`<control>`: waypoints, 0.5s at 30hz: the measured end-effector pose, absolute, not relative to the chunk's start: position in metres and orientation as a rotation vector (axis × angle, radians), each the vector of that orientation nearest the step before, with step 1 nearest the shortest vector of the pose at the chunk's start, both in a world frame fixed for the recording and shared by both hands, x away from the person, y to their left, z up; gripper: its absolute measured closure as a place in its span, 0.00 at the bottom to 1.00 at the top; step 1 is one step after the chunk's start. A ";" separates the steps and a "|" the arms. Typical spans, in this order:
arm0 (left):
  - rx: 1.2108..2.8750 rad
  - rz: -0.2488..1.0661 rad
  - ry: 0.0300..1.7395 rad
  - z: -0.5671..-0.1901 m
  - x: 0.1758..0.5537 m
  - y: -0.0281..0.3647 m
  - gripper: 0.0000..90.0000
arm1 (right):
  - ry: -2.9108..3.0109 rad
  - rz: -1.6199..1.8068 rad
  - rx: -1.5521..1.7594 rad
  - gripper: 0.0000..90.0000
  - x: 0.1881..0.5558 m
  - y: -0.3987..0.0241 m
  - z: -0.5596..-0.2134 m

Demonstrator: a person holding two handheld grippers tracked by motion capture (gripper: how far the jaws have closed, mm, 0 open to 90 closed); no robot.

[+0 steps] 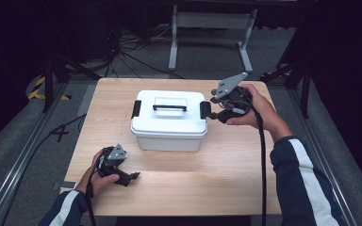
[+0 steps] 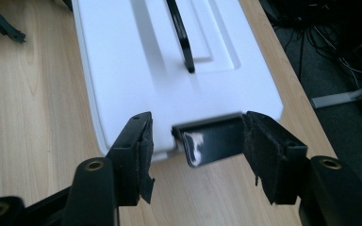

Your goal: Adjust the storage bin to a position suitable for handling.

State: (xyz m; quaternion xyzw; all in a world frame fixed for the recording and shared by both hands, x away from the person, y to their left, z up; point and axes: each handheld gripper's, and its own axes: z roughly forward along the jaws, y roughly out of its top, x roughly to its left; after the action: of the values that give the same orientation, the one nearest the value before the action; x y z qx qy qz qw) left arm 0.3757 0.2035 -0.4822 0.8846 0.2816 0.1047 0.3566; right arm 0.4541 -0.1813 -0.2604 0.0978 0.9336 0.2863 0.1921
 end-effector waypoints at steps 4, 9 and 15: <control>2.286 0.271 0.723 -0.482 0.376 0.204 0.00 | 2.646 0.774 0.234 0.49 0.460 -0.164 -0.262; 2.285 0.269 0.724 -0.482 0.376 0.204 0.00 | 2.667 0.744 0.205 0.50 0.467 -0.144 -0.264; 2.286 0.268 0.724 -0.482 0.376 0.204 0.00 | 2.689 0.712 0.157 0.53 0.473 -0.122 -0.266</control>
State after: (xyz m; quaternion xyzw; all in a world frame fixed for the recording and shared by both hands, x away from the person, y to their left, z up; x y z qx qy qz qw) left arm 0.3761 0.2036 -0.4821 0.8851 0.2804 0.1038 0.3566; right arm 0.4729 -0.1219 -0.2660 0.0554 0.9500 0.2516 0.1766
